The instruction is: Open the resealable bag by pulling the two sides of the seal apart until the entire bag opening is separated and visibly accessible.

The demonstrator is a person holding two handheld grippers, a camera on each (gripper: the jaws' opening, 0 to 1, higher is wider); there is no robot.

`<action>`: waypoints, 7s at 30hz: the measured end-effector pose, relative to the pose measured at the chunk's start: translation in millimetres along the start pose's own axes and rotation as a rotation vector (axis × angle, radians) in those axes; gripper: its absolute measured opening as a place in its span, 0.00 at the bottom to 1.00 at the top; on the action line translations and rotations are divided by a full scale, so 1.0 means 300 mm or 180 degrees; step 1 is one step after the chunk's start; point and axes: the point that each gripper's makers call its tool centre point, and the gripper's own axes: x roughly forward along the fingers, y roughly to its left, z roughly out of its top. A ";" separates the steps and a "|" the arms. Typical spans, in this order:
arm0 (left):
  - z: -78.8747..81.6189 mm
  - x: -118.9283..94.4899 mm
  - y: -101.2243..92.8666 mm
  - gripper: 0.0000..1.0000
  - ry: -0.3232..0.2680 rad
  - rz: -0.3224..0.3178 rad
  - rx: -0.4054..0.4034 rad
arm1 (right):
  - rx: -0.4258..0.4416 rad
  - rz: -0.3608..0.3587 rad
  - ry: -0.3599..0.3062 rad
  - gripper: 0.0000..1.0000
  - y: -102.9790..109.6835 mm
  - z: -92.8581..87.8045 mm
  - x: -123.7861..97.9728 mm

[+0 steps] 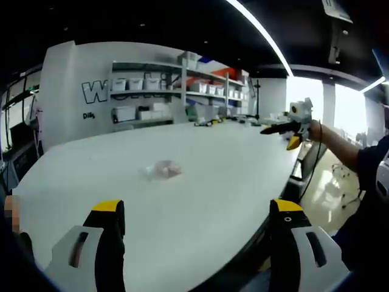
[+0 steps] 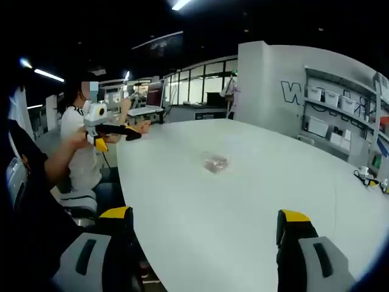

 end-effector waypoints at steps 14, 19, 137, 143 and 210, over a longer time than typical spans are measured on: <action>0.000 0.004 -0.002 0.98 -0.0004 -0.0010 0.0006 | 0.0011 0.0014 0.0006 1.00 0.000 0.002 0.009; 0.001 0.003 -0.001 0.98 -0.0006 -0.0013 -0.0001 | 0.0002 0.0016 0.0015 0.99 0.001 0.003 0.010; -0.040 0.101 0.005 0.97 0.0078 -0.0090 -0.0076 | -0.0043 0.0326 0.0029 0.93 -0.013 0.103 0.375; -0.044 0.110 0.010 0.97 0.0082 -0.0095 -0.0089 | -0.0036 0.0353 0.0036 0.92 -0.021 0.111 0.409; -0.084 0.168 0.070 0.97 0.0158 -0.0089 -0.0176 | -0.0104 0.0544 0.0052 0.89 -0.021 0.154 0.672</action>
